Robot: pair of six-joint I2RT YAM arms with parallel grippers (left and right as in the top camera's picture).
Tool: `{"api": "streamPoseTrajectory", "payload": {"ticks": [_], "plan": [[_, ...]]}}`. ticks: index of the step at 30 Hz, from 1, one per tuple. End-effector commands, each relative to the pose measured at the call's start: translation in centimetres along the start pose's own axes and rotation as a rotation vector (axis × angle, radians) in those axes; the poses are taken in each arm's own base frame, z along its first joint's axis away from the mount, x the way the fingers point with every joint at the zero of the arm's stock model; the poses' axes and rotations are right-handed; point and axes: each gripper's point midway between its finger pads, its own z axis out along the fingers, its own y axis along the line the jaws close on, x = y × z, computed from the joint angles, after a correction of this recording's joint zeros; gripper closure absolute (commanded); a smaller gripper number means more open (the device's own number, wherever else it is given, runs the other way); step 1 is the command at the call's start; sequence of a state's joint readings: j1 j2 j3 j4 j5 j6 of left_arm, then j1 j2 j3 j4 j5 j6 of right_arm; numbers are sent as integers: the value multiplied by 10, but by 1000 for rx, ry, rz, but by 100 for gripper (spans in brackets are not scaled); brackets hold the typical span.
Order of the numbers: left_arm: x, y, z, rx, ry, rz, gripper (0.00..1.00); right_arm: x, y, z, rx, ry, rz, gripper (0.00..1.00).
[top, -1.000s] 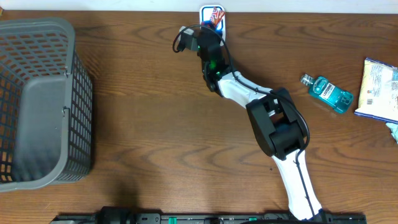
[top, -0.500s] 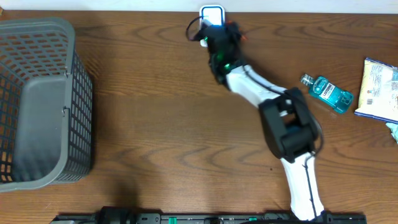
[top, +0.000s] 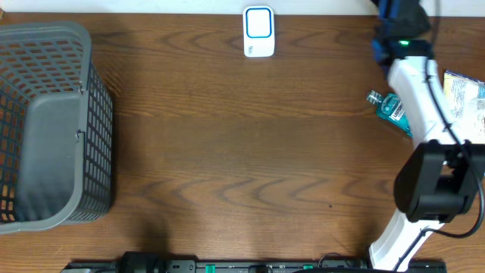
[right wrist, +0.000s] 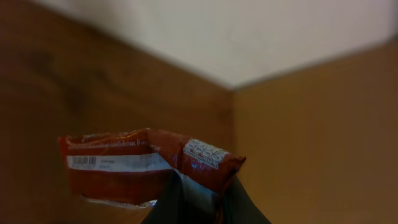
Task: Scan the item barcode
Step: 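Carry the snack bar to the right table edge and release it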
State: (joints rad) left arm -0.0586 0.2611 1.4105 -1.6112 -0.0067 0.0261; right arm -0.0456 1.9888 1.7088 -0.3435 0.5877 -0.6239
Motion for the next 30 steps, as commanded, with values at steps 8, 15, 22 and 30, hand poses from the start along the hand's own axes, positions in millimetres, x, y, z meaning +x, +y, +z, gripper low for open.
{"api": "streamPoseTrajectory", "payload": {"ticks": [8,15,22,30], "plan": [[18,2,0,-13,80,1,1,83,-2,58,-129,121,461,93],[18,2,0,-13,80,2,1,114,-19,60,-115,205,788,1],[18,2,0,-13,80,1,1,77,-61,0,-167,77,932,1],[18,2,0,-13,80,1,1,21,-87,-122,-476,-176,950,1]]}}
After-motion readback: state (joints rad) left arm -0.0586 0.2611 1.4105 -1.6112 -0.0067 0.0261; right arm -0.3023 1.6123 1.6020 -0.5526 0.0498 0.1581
